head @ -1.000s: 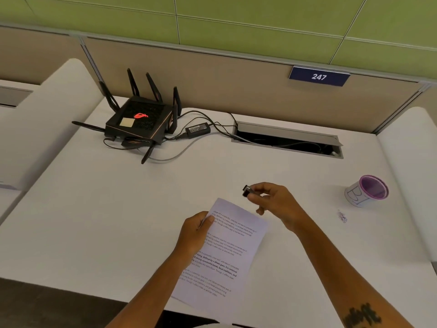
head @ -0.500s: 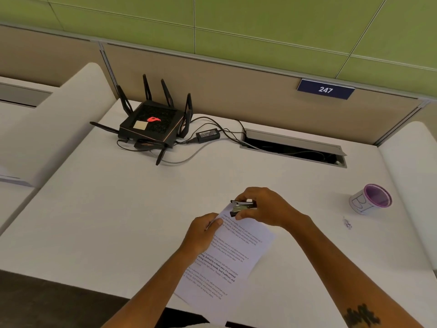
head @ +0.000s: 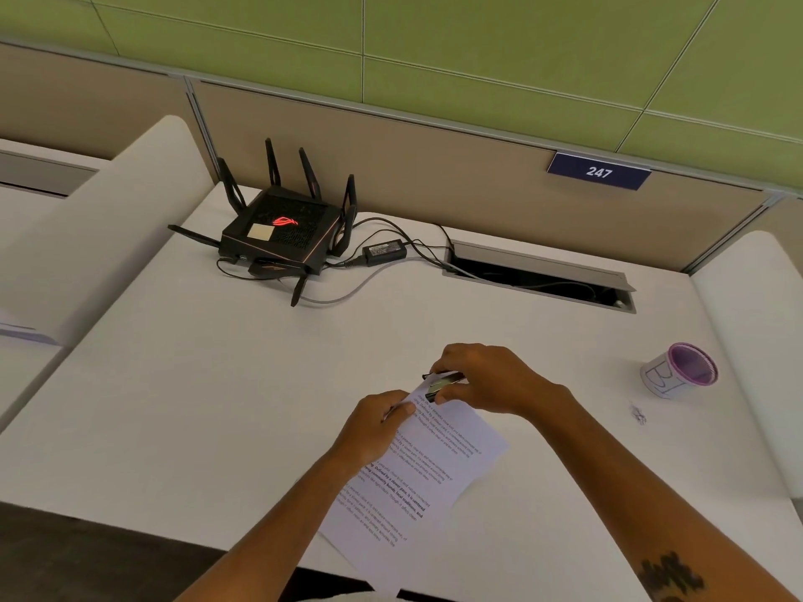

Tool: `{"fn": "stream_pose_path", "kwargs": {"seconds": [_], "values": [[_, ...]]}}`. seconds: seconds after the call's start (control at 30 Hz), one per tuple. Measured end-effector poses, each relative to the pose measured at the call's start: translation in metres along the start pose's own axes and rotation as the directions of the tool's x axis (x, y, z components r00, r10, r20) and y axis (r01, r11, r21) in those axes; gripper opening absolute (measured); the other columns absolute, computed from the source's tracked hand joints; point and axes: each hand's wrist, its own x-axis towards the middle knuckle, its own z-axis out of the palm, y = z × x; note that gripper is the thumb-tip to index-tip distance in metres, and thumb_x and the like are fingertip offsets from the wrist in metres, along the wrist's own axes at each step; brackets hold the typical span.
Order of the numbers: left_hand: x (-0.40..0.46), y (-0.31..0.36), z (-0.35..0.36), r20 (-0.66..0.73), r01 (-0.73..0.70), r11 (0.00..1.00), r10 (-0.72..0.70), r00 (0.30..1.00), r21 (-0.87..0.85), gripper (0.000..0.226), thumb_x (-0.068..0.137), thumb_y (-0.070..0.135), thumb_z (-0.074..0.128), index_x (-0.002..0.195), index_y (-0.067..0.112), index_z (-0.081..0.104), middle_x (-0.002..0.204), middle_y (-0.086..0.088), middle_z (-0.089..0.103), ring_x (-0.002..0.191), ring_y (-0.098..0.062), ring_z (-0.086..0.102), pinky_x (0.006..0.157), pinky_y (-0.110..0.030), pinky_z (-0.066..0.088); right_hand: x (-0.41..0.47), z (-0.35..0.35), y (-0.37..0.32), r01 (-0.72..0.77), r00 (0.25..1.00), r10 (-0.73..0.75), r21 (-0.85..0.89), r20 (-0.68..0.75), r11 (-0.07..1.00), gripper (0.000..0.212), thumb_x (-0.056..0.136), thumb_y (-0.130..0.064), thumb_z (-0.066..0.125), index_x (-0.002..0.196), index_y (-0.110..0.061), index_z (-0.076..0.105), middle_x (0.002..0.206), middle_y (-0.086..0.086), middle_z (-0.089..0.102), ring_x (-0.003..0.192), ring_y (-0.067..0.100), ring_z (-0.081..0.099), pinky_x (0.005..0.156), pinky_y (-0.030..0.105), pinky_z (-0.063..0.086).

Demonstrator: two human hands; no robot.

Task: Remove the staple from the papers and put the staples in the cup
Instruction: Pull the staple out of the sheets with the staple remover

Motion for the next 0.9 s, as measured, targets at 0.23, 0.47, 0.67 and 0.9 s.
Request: {"fn": "stream_pose_path", "kwargs": {"seconds": [0.23,0.47,0.67,0.9], "values": [[0.000,0.000,-0.004,0.018,-0.020,1.000,0.020,1.000,-0.013,0.020,0.111,0.034,0.051,0.116,0.029,0.069,0.104,0.007,0.075,0.092,-0.012,0.075,0.070,-0.016,0.055,0.005,-0.003,-0.006,0.039,0.999,-0.039,-0.060,0.003,0.997,0.034,0.092,-0.049,0.069,0.121,-0.032,0.072,0.107,-0.015,0.068,0.090,0.009,0.063,0.066,0.019,0.040],[0.002,-0.004,-0.007,0.020,-0.031,0.999,0.032,0.999,-0.032,0.028,0.107,0.043,0.056,0.124,0.025,0.069,0.113,0.007,0.076,0.097,-0.012,0.075,0.081,-0.026,0.065,0.005,-0.008,-0.015,0.072,0.997,-0.073,-0.104,-0.003,0.992,0.029,0.094,-0.043,0.070,0.116,-0.026,0.075,0.103,-0.011,0.071,0.085,0.012,0.065,0.071,0.028,0.053],[0.006,0.017,-0.006,0.036,-0.057,0.996,0.060,0.998,-0.066,0.043,0.099,0.052,0.065,0.139,0.038,0.054,0.124,0.016,0.067,0.110,-0.009,0.069,0.087,-0.019,0.055,0.005,-0.010,-0.019,0.106,0.994,-0.110,-0.123,-0.027,0.987,0.025,0.095,-0.038,0.070,0.116,-0.025,0.076,0.100,-0.009,0.072,0.083,0.013,0.066,0.072,0.031,0.057],[0.011,0.019,-0.002,-0.012,-0.103,0.994,0.103,0.995,-0.033,0.037,0.100,0.050,0.065,0.129,0.027,0.066,0.120,0.008,0.075,0.108,-0.016,0.073,0.092,-0.025,0.057,0.001,-0.013,-0.020,0.126,0.990,-0.134,-0.142,-0.042,0.982,0.017,0.095,-0.029,0.071,0.109,-0.021,0.078,0.095,-0.007,0.073,0.078,0.015,0.067,0.069,0.031,0.058]]}}
